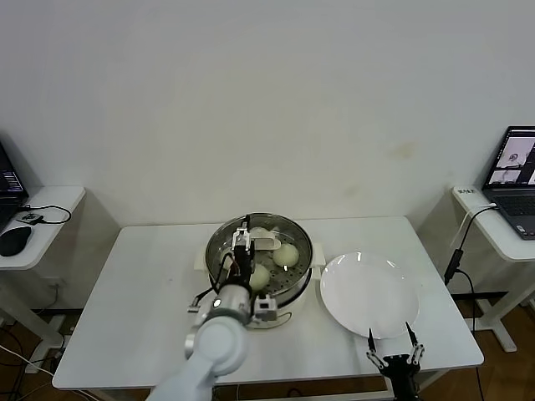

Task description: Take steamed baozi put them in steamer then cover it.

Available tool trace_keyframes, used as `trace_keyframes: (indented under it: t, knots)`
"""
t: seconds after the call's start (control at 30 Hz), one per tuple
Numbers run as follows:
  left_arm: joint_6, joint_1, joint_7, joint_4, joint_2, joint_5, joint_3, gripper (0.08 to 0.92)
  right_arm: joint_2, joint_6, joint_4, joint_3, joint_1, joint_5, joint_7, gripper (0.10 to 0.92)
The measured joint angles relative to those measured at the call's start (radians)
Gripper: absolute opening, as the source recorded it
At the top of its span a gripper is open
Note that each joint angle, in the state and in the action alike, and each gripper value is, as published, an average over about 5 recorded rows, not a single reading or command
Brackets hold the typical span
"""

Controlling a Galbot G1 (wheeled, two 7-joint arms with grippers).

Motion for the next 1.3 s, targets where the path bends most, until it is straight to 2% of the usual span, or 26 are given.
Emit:
trace_keyframes:
  t: [0.17, 0.37, 0.57, 0.8, 1.03, 1.3]
  knots:
    - [-0.018, 0.115, -0.058, -0.134, 0.063, -0.129, -0.064, 0.822, -0.001, -0.001, 0.002, -0.002, -0.004, 0.008, -0.003, 0.823]
    - [-0.115, 0.309, -0.198, -0.247, 0.111, -0.441, -0.229, 0.823, -0.011, -0.007, 0.013, -0.013, -0.014, 0.028, -0.016, 0.823]
    - [-0.314, 0.501, -0.333, -0.256, 0.111, -0.841, -0.409, 0.823, -0.035, -0.022, 0.030, -0.033, -0.036, 0.069, -0.040, 0.823]
    - [-0.463, 0.664, -0.446, -0.221, 0.080, -1.226, -0.522, 0.823, -0.073, -0.051, 0.063, -0.059, -0.067, 0.133, -0.069, 0.823]
    - [-0.562, 0.752, -0.488, -0.161, 0.041, -1.407, -0.575, 0.823, -0.099, -0.084, 0.092, -0.084, -0.085, 0.177, -0.098, 0.823]
    - [-0.637, 0.810, -0.479, -0.117, 0.015, -1.498, -0.601, 0.823, -0.105, -0.112, 0.122, -0.108, -0.100, 0.203, -0.120, 0.823]
